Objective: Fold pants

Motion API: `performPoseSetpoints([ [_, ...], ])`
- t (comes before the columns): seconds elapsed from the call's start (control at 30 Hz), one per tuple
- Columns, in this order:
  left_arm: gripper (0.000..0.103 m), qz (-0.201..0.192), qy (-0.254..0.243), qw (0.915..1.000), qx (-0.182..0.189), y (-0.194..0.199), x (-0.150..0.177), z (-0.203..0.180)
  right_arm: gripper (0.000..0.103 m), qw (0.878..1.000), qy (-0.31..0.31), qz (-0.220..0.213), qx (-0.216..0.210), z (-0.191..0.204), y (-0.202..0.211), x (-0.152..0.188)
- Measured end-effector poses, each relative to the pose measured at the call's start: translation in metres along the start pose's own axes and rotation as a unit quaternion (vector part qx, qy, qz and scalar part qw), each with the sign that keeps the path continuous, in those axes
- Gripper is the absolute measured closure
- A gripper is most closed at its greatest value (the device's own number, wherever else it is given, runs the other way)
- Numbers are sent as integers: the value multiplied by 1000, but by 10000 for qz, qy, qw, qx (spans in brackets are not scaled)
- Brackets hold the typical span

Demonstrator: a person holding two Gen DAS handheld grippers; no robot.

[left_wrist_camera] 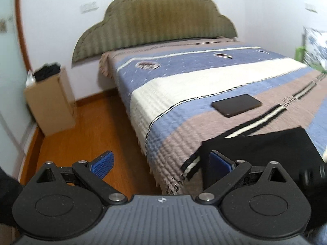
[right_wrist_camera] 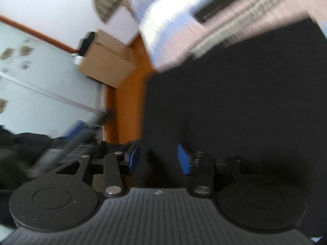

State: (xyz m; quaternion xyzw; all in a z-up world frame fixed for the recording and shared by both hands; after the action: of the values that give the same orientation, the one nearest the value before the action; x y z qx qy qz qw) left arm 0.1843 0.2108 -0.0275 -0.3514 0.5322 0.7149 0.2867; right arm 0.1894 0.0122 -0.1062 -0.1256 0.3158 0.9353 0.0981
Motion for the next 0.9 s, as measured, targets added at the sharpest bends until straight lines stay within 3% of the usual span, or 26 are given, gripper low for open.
performPoseSetpoints([
  [0.07, 3, -96, -163, 9998, 106, 10, -5, -6, 74, 9983, -489, -166, -283, -14, 9, -3],
  [0.13, 3, -177, -170, 9981, 563, 24, -12, -17, 63, 9964, -444, -499, -528, -11, 32, -5],
  [0.2, 3, -298, -121, 9928, 1155, 37, -18, -34, 62, 9947, 20, -995, -275, -11, 70, -6],
  [0.33, 3, -334, -19, 9827, 1821, 45, -19, -71, 55, 9786, 364, -1910, 667, -33, 140, 2],
  [0.43, 3, -161, 16, 9837, 1792, 33, -8, -93, 51, 9656, 536, -2275, 1140, -42, 166, 11],
  [0.57, 3, 187, -112, 9906, 1347, -1, 23, -103, 48, 9528, 1064, -2297, 1678, -30, 161, 19],
  [0.63, 3, 499, -303, 9929, 1032, -18, 39, -105, 38, 9501, 1294, -2221, 1766, -24, 151, 25],
  [0.67, 3, 516, -291, 9927, 1050, -19, 43, -104, 34, 9504, 1355, -2162, 1780, -23, 144, 26],
  [0.73, 3, 426, -140, 9929, 1099, -14, 38, -97, 25, 9523, 1360, -1979, 1881, -25, 133, 29],
  [0.8, 3, 88, -176, 9949, 991, -5, 23, -88, 27, 9499, 1408, -1715, 2202, -34, 119, 29],
  [0.83, 3, -92, -235, 9956, 903, -3, 14, -86, 28, 9450, 1479, -1691, 2378, -35, 118, 28],
  [0.9, 3, -64, -301, 9960, 838, -12, 4, -88, 28, 9322, 1774, -1942, 2488, -28, 122, 16],
])
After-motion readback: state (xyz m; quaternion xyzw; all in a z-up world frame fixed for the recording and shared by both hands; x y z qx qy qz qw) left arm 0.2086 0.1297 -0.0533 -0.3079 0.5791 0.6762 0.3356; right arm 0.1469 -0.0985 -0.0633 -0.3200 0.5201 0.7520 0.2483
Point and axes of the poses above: each gripper's, at about its wrist camera, not at the fingertips, and y roughly against the way its jaws point, z to its left, x to its underside, the point moved 7 cm from there along -y, roughly the way its jaws point, and after that the axes turned 6 degrees about -x, right-handed, at the moved point
